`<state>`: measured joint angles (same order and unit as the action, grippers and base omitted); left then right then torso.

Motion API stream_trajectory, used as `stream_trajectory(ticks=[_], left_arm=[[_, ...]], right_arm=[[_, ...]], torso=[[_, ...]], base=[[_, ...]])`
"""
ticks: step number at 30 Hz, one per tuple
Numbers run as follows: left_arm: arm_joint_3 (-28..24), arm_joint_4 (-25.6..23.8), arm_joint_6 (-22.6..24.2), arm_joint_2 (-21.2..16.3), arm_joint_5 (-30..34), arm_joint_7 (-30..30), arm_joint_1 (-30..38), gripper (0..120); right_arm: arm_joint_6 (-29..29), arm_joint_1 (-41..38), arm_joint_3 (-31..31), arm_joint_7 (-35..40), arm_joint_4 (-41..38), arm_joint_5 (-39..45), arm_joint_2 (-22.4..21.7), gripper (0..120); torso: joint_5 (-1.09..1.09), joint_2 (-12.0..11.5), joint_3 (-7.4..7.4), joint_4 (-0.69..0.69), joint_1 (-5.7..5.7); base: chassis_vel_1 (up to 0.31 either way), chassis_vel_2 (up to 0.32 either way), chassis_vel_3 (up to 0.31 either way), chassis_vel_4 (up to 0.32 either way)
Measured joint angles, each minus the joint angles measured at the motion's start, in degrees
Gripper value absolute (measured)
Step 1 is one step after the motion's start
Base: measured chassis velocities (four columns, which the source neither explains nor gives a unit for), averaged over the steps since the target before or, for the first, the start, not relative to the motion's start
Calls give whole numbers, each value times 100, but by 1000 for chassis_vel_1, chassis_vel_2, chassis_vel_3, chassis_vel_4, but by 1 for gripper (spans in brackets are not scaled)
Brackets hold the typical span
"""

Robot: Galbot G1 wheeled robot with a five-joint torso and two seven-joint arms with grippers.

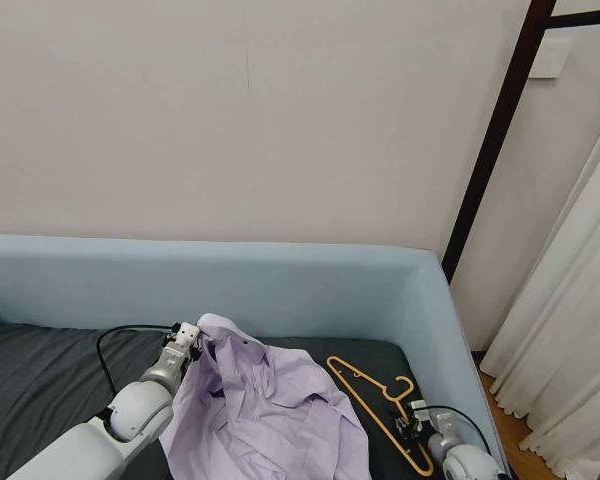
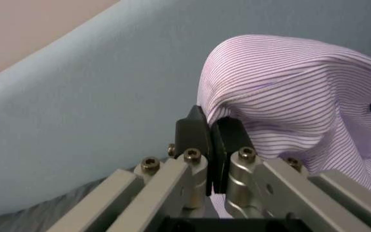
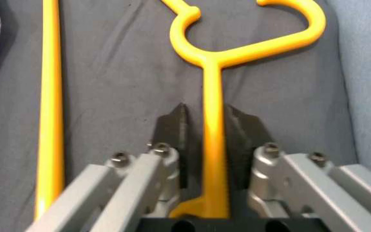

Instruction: Pick up the clothes from the sofa and hang them on the clothes hanger.

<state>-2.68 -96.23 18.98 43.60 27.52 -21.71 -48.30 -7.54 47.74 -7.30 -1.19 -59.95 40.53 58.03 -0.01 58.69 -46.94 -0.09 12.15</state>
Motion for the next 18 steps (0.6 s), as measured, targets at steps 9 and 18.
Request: stream_trajectory(ticks=[9, 18], left_arm=[[5, -25, 9, 2, 5, -1, -5, 0], [-15, -42, 27, -23, 20, 14, 28, 0]], right_arm=[[-36, 75, 58, 78, -145, 75, -53, 5], [474, 289, 437, 335, -651, -797, -210, 5]], torso=[[1, 0, 0, 1, 0], [2, 0, -1, 1, 1]], base=[[0, 0, 0, 0], [0, 0, 0, 0]])
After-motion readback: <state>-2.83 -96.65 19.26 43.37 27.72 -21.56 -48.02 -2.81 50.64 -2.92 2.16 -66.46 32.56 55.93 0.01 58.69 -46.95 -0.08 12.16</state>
